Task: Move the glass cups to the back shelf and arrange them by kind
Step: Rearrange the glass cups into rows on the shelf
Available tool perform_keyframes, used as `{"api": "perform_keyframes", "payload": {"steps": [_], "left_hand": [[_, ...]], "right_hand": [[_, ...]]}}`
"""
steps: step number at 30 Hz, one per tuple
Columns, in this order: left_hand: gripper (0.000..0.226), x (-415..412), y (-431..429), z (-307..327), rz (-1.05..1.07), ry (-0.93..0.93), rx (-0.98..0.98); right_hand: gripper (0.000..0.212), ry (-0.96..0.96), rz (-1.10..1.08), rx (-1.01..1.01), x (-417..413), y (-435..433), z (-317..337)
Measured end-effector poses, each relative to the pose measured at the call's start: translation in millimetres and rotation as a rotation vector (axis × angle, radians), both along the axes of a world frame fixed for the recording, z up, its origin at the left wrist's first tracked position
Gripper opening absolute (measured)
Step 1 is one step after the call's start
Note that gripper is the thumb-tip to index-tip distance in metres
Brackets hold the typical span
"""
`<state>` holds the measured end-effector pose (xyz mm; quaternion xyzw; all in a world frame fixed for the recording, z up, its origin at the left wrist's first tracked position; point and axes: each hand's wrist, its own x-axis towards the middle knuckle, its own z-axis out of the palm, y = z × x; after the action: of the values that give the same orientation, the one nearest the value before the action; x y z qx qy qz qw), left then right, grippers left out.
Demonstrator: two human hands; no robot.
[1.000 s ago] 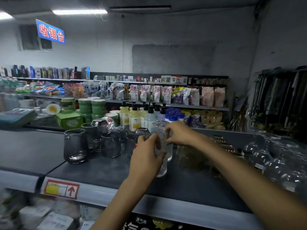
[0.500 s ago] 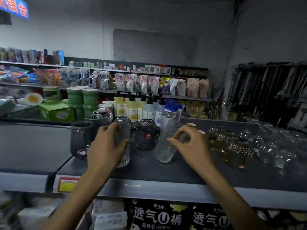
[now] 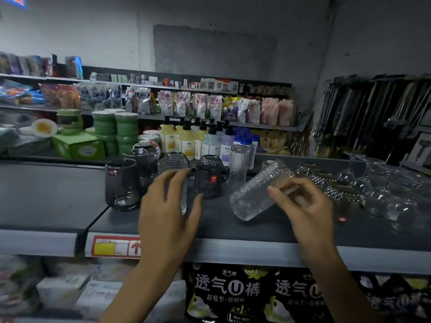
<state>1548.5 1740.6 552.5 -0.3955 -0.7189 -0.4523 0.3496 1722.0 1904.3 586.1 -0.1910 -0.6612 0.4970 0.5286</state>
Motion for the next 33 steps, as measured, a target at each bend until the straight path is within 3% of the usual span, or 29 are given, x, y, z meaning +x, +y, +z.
{"api": "perform_keyframes", "payload": {"steps": [6,9,12,16,19,24,29,33], "left_hand": [[0.071,49,29,6,-0.522,-0.377,-0.192],[0.065,68,37,11,-0.753,-0.642,-0.049],[0.059,80,44,10,-0.812,-0.672,0.082],[0.061,94,51,8,-0.742,-0.689,0.176],[0.065,99,54,10,-0.644,-0.623,0.195],[0.070,102,64,24,-0.551,-0.545,0.167],[0.072,77,87,30,-0.463,-0.492,0.123],[0.061,50,102,23,-0.530,-0.529,0.079]], "right_hand": [[0.020,0.225,0.270,-0.438,23,3,-5],[0.030,0.321,0.434,-0.626,28,9,-12],[0.043,0.334,0.495,-0.697,34,13,-20],[0.056,0.099,0.363,-0.525,47,21,-30],[0.064,-0.167,0.121,-0.160,54,23,-41],[0.082,-0.453,0.060,0.341,37,13,-44],[0.075,-0.463,-0.028,0.346,-4,33,-30],[0.062,-0.443,-0.043,0.269,-32,46,-27]]}}
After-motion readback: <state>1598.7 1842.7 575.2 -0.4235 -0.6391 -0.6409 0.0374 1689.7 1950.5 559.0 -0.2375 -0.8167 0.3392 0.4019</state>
